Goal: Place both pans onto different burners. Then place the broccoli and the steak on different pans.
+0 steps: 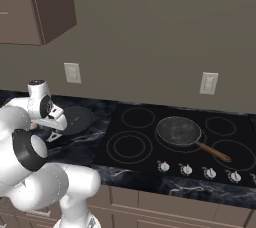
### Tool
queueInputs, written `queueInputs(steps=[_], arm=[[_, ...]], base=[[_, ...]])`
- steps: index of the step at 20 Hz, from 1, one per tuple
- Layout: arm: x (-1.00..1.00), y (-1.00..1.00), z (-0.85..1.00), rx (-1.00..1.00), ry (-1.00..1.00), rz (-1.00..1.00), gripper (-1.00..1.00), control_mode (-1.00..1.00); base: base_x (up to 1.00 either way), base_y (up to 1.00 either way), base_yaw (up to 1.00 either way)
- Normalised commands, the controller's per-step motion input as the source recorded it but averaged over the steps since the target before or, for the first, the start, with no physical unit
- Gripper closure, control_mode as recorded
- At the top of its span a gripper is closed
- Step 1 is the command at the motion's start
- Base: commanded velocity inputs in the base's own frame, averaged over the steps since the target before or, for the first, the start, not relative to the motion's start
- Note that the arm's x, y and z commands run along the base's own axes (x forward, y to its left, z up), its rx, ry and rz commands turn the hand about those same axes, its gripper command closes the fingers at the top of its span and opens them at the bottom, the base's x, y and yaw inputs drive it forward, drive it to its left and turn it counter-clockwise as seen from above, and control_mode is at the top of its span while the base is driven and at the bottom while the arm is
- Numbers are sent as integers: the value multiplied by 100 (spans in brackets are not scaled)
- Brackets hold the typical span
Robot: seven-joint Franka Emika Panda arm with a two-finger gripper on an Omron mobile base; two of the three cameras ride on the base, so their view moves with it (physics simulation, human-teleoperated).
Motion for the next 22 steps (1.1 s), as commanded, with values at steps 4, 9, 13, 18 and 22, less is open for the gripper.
queueInputs(steps=[4,9,13,18,22], arm=[[17,7,-22,0,1,0,-100,-100],[11,13,-24,0,2,0,-100,-100],[7,16,-19,0,3,0,-100,-100],[1,10,-23,0,3,0,-100,-100],[1,1,-16,0,3,0,-100,-100]], base=[[0,0,0],[0,0,0],[0,0,0],[0,0,0],[0,0,0]])
